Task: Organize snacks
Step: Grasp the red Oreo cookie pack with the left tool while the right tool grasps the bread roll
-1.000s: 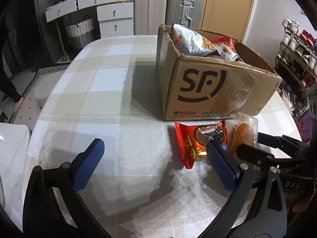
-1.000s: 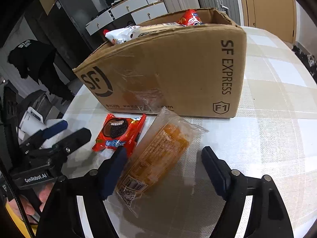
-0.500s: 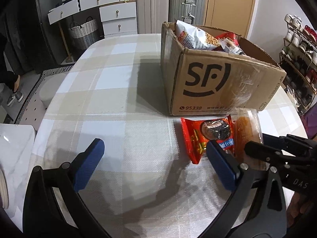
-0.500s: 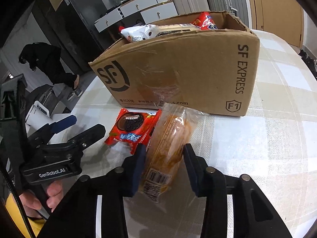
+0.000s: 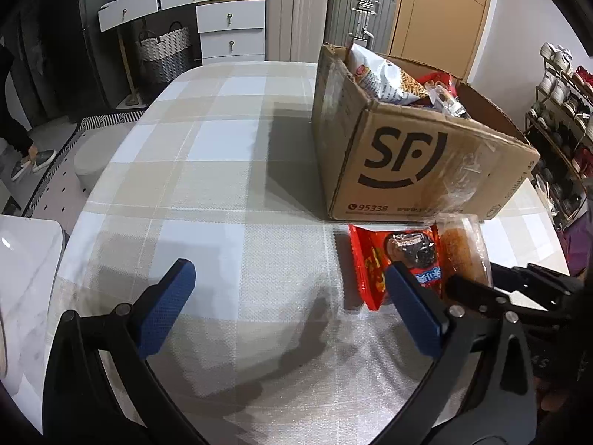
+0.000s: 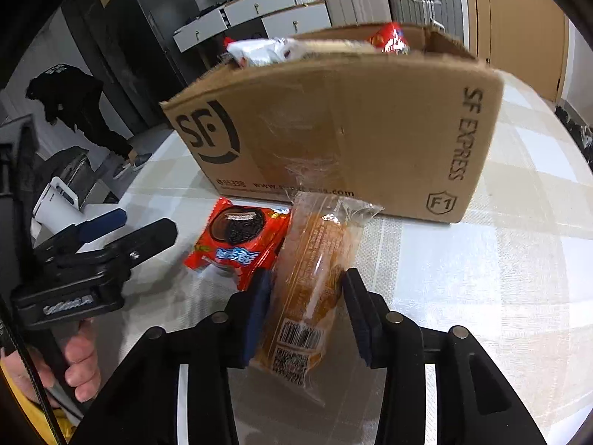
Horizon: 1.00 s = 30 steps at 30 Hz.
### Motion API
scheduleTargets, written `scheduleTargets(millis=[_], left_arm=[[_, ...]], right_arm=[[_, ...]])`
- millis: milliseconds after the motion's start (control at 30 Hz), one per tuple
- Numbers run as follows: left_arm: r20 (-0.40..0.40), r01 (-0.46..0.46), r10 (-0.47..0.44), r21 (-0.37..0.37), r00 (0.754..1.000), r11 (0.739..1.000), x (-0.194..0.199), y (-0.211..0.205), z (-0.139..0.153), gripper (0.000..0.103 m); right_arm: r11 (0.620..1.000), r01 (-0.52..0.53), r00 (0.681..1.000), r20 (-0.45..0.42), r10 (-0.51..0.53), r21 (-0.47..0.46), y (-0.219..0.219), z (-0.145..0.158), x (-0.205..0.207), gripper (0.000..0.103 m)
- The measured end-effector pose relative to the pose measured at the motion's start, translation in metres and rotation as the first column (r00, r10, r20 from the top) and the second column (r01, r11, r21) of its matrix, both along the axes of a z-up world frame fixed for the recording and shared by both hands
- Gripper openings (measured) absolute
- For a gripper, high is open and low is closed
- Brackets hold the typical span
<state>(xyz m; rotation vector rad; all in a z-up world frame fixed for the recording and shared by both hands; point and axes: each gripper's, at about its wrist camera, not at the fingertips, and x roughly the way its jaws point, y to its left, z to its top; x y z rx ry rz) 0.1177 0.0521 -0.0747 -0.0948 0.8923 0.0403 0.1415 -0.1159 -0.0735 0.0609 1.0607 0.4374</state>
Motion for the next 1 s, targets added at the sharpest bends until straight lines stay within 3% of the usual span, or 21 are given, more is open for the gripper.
scheduleTargets(millis=[167, 600, 767, 1000], left_arm=[[0.0, 0.01, -0.01, 0.013, 1.0, 1.0, -0.001, -0.002, -0.001, 0.102], [-0.018, 0.026, -0.027, -0.032, 0.999, 0.999, 0.006, -0.016, -0.007, 0.102], [0.015, 0.104, -0.104, 0.01, 0.994, 0.995, 0.011, -0.043, -0.008, 0.102], [-0.018, 0.147, -0.146, 0.04, 0.989, 0.988, 0.024, -0.067, -0.021, 0.101]], right_arm=[[1.0, -0.007, 1.0, -0.001, 0.007, -0.015, 0.002, 0.001, 0.0, 0.04], [0.992, 0.04, 0.999, -0.036, -0.036, 0.119, -0.041, 0.012, -0.008, 0.037], [0.99, 0.045, 0.998, -0.055, -0.038, 0.133, -0.05, 0.009, -0.015, 0.037], [0.986, 0.038, 0.998, -0.053, -0.03, 0.164, -0.064, 0.011, -0.017, 0.037]])
